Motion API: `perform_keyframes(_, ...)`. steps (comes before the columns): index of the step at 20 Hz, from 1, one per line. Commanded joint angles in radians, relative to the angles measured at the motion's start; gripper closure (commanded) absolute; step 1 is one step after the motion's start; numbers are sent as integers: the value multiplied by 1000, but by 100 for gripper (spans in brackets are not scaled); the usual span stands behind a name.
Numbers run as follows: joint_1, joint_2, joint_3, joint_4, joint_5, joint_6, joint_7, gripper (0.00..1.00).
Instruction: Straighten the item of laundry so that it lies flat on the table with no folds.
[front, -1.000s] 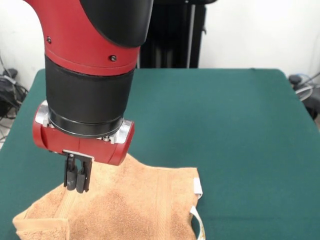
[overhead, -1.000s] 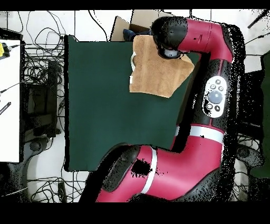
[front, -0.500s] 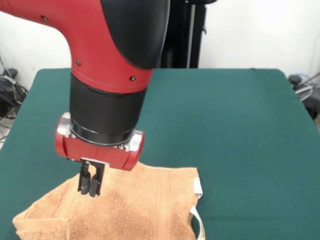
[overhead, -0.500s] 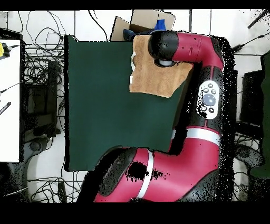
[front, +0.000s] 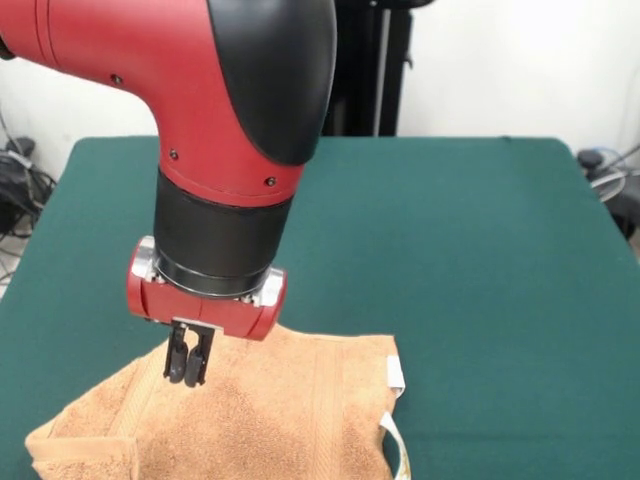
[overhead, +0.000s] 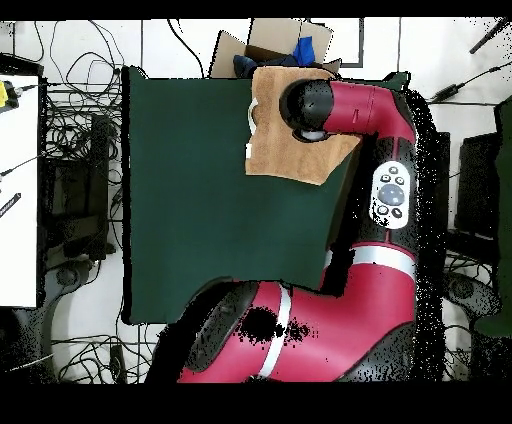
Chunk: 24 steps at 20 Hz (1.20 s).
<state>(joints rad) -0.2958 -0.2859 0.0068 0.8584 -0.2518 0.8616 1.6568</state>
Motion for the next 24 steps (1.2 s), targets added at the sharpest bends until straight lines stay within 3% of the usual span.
perform_keyframes(1, 21, 24, -17, 193, 5, -66, 230, 100)
perform_keyframes(24, 35, 120, -48, 137, 14, -19, 263, 100)
